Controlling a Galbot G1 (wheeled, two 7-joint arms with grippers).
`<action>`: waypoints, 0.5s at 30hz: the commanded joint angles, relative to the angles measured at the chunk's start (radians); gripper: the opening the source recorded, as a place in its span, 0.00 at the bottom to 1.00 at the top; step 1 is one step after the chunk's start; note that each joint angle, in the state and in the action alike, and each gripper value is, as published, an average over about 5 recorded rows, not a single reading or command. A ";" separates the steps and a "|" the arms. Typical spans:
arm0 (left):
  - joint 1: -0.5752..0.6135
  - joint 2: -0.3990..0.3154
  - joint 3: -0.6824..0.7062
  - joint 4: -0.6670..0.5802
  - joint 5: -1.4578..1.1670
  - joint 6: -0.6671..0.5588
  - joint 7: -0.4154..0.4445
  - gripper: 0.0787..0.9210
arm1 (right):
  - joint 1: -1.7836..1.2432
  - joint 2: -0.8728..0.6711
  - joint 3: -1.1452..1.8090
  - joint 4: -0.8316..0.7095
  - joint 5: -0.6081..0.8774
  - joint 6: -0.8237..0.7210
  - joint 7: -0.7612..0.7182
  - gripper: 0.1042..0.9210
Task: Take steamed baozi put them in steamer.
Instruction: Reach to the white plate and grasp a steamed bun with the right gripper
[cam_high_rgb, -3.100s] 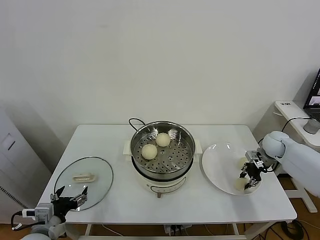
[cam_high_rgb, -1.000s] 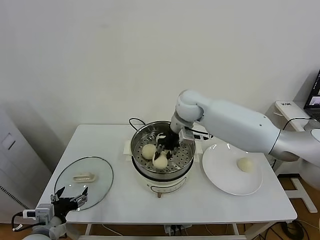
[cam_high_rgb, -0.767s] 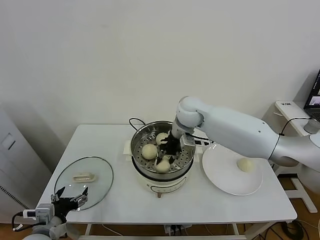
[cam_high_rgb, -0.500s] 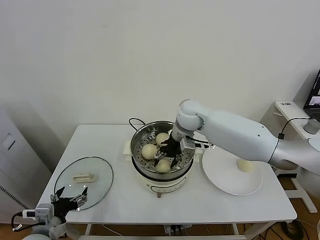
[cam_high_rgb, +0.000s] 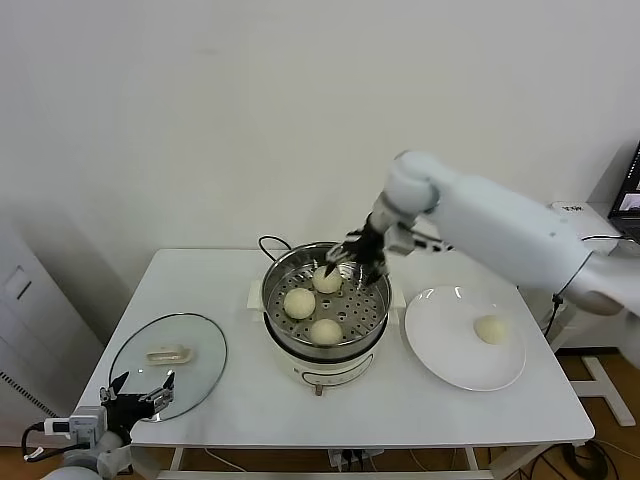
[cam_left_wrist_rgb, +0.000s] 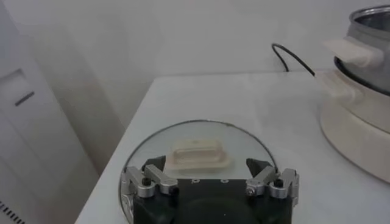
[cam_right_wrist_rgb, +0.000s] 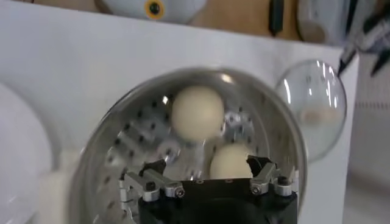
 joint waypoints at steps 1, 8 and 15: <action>0.001 0.000 0.001 0.000 0.000 0.000 0.000 0.88 | 0.098 -0.095 0.013 -0.212 0.057 -0.428 -0.100 0.88; 0.004 -0.001 -0.004 -0.003 0.000 -0.001 0.000 0.88 | 0.074 -0.163 -0.077 -0.313 0.108 -0.559 -0.148 0.88; 0.004 -0.003 -0.005 -0.004 -0.001 -0.001 0.000 0.88 | -0.018 -0.170 -0.059 -0.429 0.085 -0.564 -0.146 0.88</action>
